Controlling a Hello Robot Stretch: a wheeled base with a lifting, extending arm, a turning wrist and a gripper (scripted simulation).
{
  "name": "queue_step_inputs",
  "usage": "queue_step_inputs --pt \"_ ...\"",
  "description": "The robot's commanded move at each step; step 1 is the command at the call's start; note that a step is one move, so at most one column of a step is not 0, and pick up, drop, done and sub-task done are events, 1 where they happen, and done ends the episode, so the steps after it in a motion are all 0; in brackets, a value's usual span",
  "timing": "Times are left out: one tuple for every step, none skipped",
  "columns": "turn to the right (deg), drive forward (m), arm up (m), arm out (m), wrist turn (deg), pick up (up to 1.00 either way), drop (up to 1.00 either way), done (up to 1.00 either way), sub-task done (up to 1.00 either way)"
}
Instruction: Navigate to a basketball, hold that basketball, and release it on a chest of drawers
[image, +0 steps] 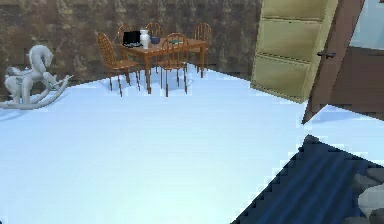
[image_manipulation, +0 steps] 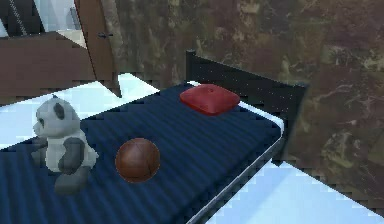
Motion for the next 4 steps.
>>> queue_step_inputs --pt "-15.0 0.0 0.0 0.0 0.0 0.0 0.0 0.0 0.0" --pt "0.0 0.0 0.5 0.0 0.0 0.0 0.0 0.0 0.0" --pt "0.0 0.0 0.22 0.0 0.0 0.0 0.0 0.0 0.0" --pt "0.0 0.0 0.0 0.4 0.0 0.0 0.0 0.0 0.0"
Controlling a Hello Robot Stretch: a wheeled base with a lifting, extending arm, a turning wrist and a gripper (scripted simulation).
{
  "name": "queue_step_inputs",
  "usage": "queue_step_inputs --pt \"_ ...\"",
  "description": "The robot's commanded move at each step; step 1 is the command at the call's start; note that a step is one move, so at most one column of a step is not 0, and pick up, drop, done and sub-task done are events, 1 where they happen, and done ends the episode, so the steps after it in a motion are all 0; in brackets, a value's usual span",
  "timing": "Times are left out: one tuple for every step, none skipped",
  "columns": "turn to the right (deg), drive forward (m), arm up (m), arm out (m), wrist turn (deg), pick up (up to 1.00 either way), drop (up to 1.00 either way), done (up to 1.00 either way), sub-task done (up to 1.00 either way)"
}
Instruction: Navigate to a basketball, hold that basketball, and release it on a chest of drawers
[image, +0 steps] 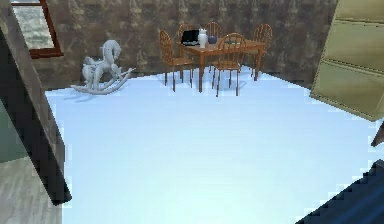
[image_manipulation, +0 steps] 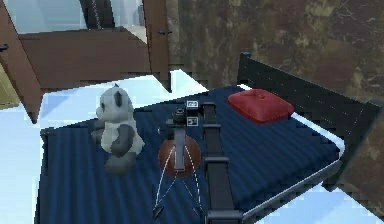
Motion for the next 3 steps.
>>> queue_step_inputs --pt "0.0 0.0 0.0 0.0 45.0 0.0 0.0 0.0 0.0" --pt "0.0 0.0 0.0 0.0 45.0 0.0 0.0 0.0 0.0" --pt "0.0 0.0 0.0 0.0 45.0 0.0 0.0 0.0 0.0"
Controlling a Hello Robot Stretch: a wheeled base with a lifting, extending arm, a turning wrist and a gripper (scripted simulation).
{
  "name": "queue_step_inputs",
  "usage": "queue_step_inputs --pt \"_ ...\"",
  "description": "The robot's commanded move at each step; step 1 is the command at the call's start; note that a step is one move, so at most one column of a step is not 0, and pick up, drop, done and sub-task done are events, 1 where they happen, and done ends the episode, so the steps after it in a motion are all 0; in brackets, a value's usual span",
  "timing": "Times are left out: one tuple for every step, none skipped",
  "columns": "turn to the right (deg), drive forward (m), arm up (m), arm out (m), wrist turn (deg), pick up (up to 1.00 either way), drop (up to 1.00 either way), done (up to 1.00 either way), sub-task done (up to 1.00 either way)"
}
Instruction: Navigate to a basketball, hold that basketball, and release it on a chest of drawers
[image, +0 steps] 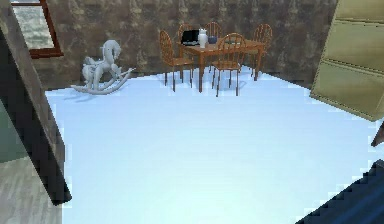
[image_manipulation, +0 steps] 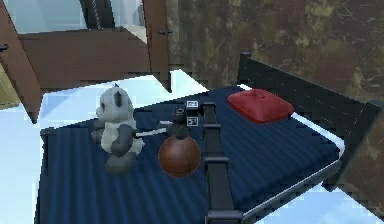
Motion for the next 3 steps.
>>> queue_step_inputs --pt "0.0 0.0 0.0 0.0 33.0 0.0 0.0 0.0 0.0" --pt "0.0 0.0 -0.3 0.0 0.0 0.0 0.0 0.0 0.0" --pt "0.0 0.0 0.0 0.0 0.0 1.0 0.0 0.0 0.0"
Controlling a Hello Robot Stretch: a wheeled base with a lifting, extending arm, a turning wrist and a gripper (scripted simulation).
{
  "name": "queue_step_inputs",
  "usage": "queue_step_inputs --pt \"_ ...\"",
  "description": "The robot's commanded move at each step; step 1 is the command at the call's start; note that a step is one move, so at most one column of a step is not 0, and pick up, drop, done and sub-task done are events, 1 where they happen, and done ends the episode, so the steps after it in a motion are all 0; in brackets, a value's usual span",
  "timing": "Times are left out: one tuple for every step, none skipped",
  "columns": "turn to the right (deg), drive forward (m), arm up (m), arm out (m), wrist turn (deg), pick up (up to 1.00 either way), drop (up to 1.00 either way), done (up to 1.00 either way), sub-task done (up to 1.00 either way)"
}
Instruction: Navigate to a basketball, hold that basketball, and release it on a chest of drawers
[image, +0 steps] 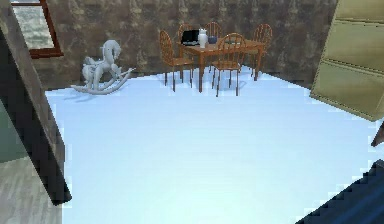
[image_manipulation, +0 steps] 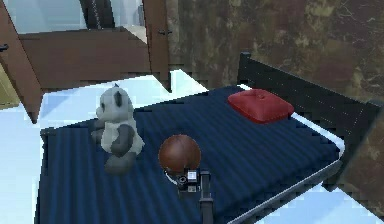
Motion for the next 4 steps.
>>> queue_step_inputs --pt "0.0 0.0 0.1 0.0 0.0 0.0 0.0 0.0 0.0" --pt "0.0 0.0 0.36 0.0 0.0 0.0 0.0 0.0 0.0" --pt "0.0 0.0 0.0 0.0 -45.0 0.0 0.0 0.0 0.0" --pt "0.0 0.0 0.0 0.0 -45.0 0.0 0.0 0.0 0.0"
